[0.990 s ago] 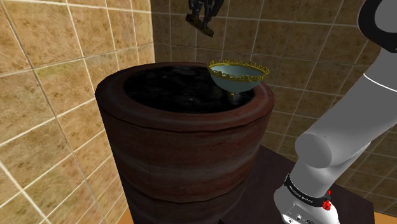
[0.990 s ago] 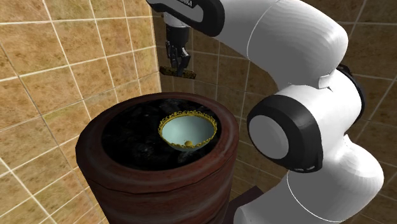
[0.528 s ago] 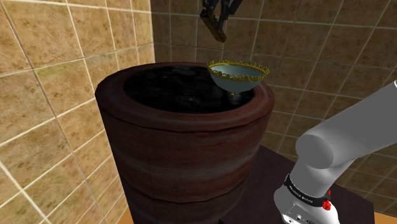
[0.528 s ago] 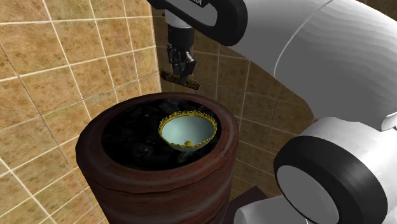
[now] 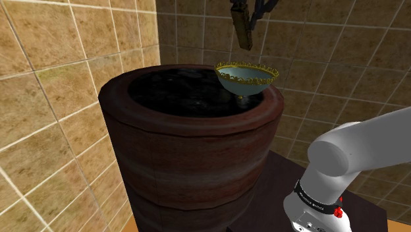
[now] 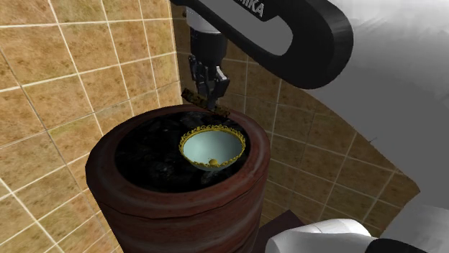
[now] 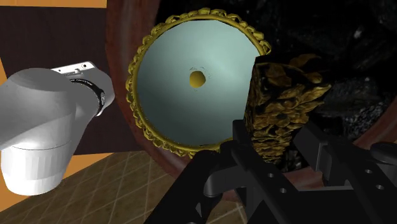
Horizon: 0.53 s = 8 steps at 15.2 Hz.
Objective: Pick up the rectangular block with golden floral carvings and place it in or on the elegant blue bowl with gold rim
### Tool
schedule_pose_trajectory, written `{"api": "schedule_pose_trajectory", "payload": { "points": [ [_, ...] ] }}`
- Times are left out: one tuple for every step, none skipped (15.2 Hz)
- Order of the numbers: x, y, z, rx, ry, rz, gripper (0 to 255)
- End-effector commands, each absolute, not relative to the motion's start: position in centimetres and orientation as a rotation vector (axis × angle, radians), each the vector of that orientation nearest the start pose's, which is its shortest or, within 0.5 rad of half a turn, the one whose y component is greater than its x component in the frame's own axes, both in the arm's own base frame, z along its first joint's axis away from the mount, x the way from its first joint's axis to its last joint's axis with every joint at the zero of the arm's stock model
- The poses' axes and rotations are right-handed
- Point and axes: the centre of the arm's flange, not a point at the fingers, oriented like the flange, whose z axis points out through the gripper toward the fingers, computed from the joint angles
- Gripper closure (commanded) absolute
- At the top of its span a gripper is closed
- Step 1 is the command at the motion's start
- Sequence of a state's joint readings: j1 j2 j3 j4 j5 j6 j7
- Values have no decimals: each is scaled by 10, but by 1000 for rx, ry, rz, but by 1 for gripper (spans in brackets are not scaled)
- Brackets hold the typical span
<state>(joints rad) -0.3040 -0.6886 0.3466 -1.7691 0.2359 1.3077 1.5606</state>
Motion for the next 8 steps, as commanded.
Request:
{"api": "schedule_pose_trajectory", "payload": {
  "points": [
    [260, 128, 777, -2210, 2035, -196, 255],
    [260, 128, 771, -2210, 2035, -196, 255],
    [260, 128, 766, -2210, 2035, -196, 255],
    [260, 128, 761, -2210, 2035, -196, 255],
    [260, 128, 755, -2210, 2035, -196, 255],
    [260, 128, 750, -2210, 2035, -196, 255],
    [260, 128, 745, -2210, 2035, -196, 255],
    [260, 128, 740, -2210, 2035, -196, 255]
  ]
}}
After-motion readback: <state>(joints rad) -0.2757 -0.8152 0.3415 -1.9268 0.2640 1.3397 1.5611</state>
